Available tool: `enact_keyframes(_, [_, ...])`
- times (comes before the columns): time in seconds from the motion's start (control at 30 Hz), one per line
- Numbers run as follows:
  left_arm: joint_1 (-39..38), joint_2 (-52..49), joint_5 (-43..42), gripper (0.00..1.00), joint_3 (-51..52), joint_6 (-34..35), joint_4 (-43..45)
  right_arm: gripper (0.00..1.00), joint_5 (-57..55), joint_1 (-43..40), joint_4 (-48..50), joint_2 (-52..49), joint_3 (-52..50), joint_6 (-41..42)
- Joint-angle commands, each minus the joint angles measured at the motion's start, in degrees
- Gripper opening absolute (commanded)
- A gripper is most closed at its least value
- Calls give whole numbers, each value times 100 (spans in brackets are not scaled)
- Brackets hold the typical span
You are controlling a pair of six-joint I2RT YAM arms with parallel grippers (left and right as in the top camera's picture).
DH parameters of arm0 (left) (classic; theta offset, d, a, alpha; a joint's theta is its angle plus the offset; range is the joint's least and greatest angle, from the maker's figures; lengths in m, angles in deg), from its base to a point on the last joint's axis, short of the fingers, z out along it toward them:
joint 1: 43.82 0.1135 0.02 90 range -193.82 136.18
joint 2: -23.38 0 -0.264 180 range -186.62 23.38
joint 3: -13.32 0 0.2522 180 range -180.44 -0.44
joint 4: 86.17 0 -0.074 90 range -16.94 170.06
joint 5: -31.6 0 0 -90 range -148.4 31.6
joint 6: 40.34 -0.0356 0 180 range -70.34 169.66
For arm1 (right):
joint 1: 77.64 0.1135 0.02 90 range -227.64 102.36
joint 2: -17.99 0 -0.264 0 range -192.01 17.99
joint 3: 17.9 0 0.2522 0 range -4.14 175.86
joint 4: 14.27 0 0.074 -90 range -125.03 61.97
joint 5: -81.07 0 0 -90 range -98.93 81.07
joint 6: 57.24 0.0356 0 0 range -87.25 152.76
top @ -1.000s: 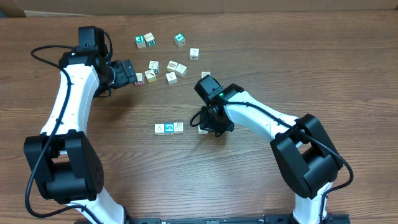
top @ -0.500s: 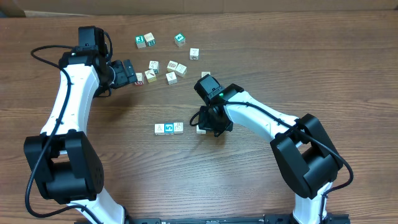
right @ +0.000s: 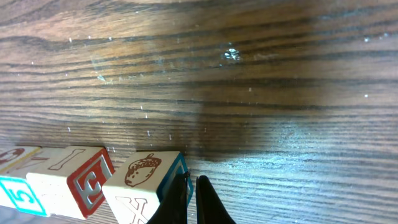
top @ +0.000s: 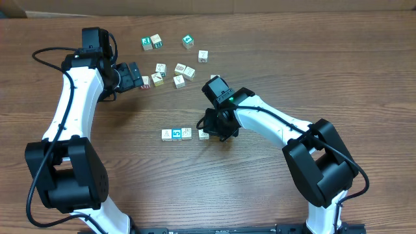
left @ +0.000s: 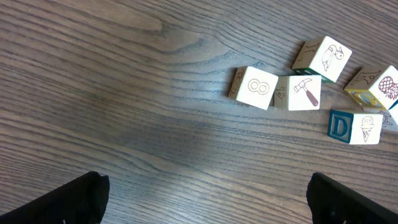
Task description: Form a horizontal line
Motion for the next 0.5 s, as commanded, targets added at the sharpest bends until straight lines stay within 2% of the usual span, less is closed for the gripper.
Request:
enact_keyframes(0.0, [-76,-39,37,100,-52,0,13,4,59,28,35,-2,-22,391])
enact_keyframes(0.47, [-76,-39,35,99,-52,-2,13,4,-81,57,-393,-2,-24,387])
